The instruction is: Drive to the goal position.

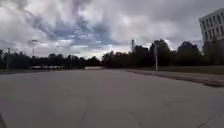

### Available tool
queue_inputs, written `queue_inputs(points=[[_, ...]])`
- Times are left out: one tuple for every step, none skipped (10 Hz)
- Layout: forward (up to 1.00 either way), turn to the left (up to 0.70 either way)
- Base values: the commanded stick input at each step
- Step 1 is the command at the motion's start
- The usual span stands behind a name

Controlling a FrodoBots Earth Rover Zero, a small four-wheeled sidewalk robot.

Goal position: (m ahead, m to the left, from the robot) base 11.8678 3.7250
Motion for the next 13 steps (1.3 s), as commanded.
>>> queue_inputs(points=[[1.00, 0.00], [1.00, 0.03], [1.00, 0.07], [1.00, 0.00], [1.00, 0.00], [1.00, 0.00], [1.00, 0.01], [1.00, 0.04], [1.00, 0.10], [1.00, 0.06], [1.00, 0.00], [1.00, 0.00], [1.00, 0.00]])
